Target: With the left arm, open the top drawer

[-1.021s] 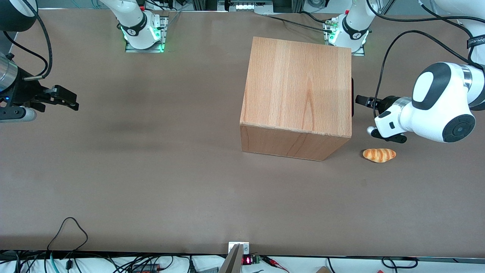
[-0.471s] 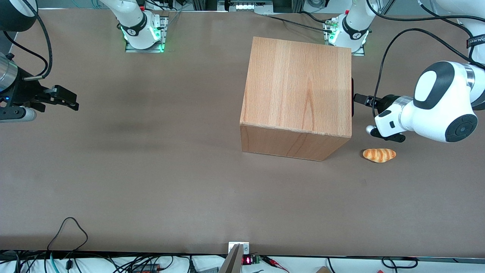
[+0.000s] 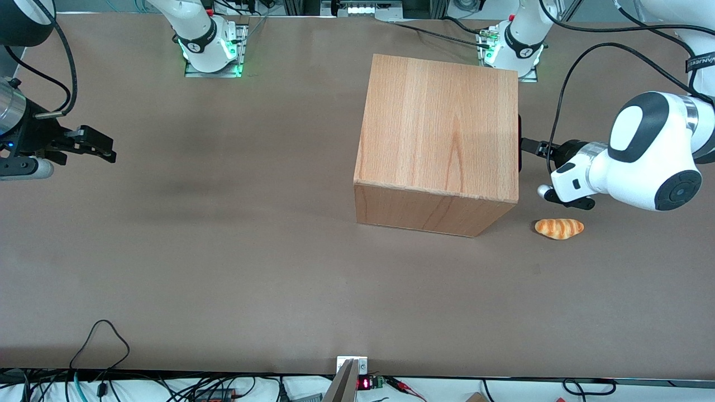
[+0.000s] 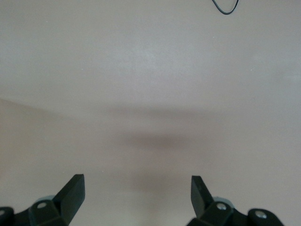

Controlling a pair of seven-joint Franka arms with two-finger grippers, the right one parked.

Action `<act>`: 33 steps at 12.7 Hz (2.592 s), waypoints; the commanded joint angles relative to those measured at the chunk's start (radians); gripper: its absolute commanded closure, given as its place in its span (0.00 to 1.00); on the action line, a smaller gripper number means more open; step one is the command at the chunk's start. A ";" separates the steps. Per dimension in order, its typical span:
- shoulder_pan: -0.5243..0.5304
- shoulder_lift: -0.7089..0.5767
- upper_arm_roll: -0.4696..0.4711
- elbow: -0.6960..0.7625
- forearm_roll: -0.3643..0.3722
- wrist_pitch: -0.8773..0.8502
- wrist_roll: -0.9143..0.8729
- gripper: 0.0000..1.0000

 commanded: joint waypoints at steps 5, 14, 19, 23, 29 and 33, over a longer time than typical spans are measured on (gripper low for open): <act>-0.007 0.027 0.004 0.013 -0.019 0.016 0.018 0.00; -0.013 -0.039 0.004 -0.090 -0.014 0.114 0.018 0.00; -0.008 -0.048 -0.007 -0.107 -0.011 0.137 0.019 0.00; 0.002 -0.044 -0.005 -0.107 -0.013 0.160 0.056 0.00; 0.002 -0.045 -0.004 -0.118 -0.010 0.220 0.056 0.00; 0.002 -0.044 0.001 -0.119 -0.001 0.258 0.055 0.00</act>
